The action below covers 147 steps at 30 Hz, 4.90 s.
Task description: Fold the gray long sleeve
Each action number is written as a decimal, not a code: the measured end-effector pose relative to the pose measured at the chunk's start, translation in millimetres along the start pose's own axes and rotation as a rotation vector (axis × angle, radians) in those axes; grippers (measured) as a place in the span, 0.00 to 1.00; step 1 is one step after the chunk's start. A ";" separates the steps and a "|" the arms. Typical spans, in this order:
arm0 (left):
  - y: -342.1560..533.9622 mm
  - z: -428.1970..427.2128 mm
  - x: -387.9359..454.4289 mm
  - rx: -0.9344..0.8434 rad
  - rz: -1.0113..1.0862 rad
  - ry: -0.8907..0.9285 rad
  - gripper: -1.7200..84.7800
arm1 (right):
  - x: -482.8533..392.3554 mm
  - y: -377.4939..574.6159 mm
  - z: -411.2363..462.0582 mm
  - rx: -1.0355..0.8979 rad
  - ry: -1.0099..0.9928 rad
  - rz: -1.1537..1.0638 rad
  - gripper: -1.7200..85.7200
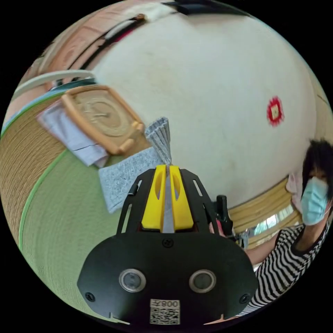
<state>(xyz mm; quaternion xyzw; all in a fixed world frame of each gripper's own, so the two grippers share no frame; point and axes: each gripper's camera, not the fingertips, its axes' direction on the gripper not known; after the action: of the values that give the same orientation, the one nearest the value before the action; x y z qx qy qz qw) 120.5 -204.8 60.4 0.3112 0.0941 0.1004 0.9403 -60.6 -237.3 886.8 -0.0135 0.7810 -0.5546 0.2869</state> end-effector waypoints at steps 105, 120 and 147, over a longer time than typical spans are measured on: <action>224.9 -59.4 26.2 -0.585 -0.008 -0.282 0.07 | 184.2 305.9 31.5 -0.064 0.236 0.271 0.02; 432.5 -266.9 -8.6 -0.869 -0.572 -0.468 0.15 | 169.1 545.8 77.4 -0.414 -0.127 0.760 0.10; 512.8 -374.9 -3.9 -0.977 -0.598 -0.280 0.06 | 182.2 605.3 158.2 -0.442 -0.171 0.870 0.04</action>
<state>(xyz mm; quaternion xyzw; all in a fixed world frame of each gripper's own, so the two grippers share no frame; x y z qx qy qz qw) -39.8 409.7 75.1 -0.1876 -0.0043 -0.1794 0.9657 40.5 -202.2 243.9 0.2077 0.7870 -0.2014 0.5449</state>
